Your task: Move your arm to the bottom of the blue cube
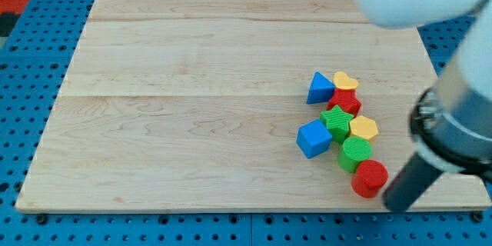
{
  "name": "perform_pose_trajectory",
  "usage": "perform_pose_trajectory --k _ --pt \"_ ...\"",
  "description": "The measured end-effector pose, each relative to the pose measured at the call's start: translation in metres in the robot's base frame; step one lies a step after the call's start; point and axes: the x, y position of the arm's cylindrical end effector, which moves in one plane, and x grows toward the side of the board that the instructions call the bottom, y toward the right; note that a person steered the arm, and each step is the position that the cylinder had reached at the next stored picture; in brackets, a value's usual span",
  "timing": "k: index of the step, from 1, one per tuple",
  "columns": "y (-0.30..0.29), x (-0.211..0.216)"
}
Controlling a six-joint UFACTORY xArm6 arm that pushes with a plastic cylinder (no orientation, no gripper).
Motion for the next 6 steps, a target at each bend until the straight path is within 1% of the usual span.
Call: perform_pose_trajectory --k 1,2,3,4,5,6 --pt "-0.029 -0.015" --pt "-0.044 -0.035" --pt "-0.045 -0.014" --pt "-0.074 -0.021" --pt "-0.078 -0.065" --pt "-0.072 -0.068"
